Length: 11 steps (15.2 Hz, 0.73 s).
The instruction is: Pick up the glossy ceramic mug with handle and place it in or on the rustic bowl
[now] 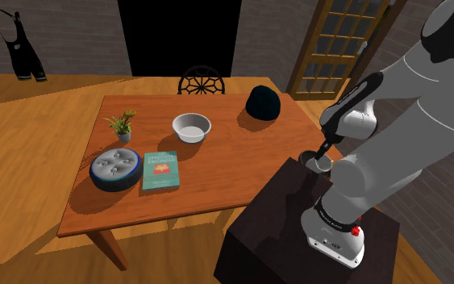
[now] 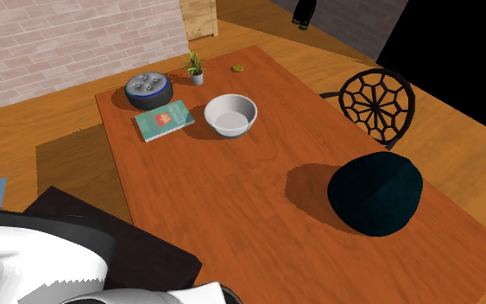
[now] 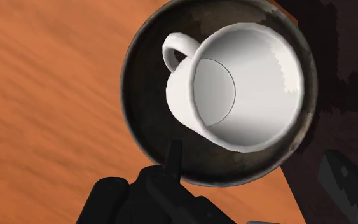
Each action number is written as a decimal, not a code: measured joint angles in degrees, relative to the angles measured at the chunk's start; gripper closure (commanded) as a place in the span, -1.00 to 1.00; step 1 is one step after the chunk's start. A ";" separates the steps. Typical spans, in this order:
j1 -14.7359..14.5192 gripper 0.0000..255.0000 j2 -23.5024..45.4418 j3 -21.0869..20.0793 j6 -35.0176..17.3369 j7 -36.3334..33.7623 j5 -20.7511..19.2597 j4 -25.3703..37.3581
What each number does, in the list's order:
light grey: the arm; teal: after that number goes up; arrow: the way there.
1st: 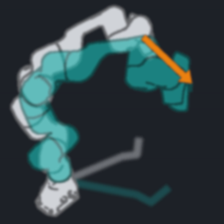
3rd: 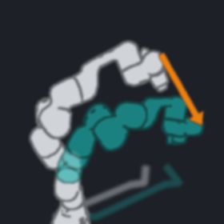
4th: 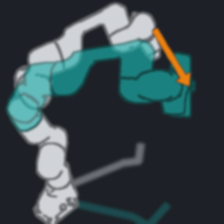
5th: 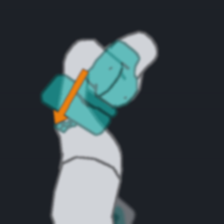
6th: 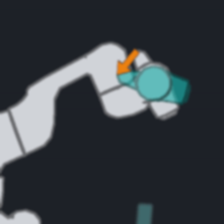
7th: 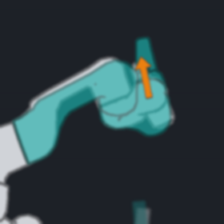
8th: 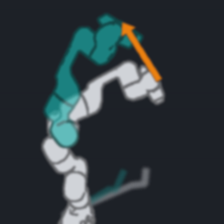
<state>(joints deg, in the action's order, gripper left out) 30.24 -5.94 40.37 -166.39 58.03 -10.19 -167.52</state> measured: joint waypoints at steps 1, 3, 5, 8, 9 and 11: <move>0.00 -1.00 0.00 0.00 0.00 0.00 0.00 0.00; 3.31 -1.00 -4.50 -1.56 4.12 -3.33 -5.12 0.09; 6.38 -1.00 -10.17 -3.89 9.65 -6.23 -9.31 0.08; 7.78 -1.00 -12.91 -5.19 12.53 -7.44 -10.84 0.17; 7.95 -1.00 -13.16 -5.30 12.75 -7.54 -11.02 0.12; 8.05 -1.00 -13.31 -5.37 12.91 -7.59 -11.12 0.11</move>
<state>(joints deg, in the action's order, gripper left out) 38.29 -19.26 35.00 -153.48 50.45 -21.31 -167.41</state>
